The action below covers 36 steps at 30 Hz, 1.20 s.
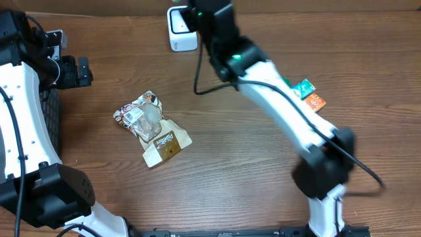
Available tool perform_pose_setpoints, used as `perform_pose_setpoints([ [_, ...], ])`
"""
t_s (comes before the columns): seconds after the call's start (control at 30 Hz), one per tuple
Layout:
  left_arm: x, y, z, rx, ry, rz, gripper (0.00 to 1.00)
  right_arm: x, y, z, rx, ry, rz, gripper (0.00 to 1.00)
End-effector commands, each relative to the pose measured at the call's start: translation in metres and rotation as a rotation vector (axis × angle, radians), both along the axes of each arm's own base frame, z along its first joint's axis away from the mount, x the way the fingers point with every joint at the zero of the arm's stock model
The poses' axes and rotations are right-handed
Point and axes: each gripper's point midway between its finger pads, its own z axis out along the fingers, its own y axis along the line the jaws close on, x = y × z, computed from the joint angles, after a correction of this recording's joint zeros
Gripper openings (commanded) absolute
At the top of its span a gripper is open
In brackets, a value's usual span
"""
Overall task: Scan the item barcode
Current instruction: 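Lift the mint-green packet and carry it toward the white scanner, then hold the mint-green packet in front of the white scanner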
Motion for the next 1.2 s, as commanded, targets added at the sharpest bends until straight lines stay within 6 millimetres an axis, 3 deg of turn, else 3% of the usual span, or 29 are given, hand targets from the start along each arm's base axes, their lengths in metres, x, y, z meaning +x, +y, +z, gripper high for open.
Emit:
perform_pose_setpoints([
  [0.0,0.0,0.0,0.001,0.005,-0.004,-0.012,0.99,0.025,0.005,-0.024,-0.338,-0.144,-0.002,0.04],
  [0.1,0.0,0.0,0.001,0.005,-0.004,-0.012,0.99,0.042,0.012,-0.037,-0.468,-0.275,-0.017,0.04],
  [0.23,0.0,0.0,0.001,0.005,-0.004,-0.012,0.99,0.058,0.021,-0.071,-0.716,-0.4,-0.033,0.04],
  [0.4,0.0,0.0,0.001,0.005,-0.004,-0.012,1.0,0.067,0.018,-0.099,-0.78,-0.392,-0.031,0.04],
  [0.73,0.0,0.0,0.001,0.005,-0.004,-0.012,1.0,0.078,0.007,-0.116,-0.826,-0.371,0.031,0.04],
  [0.93,0.0,0.0,0.001,0.005,-0.004,-0.012,1.0,0.077,0.014,-0.121,-0.852,-0.381,0.086,0.04],
  [1.17,0.0,0.0,0.001,0.005,-0.004,-0.012,1.0,0.08,0.017,-0.142,-0.912,-0.382,0.122,0.04],
])
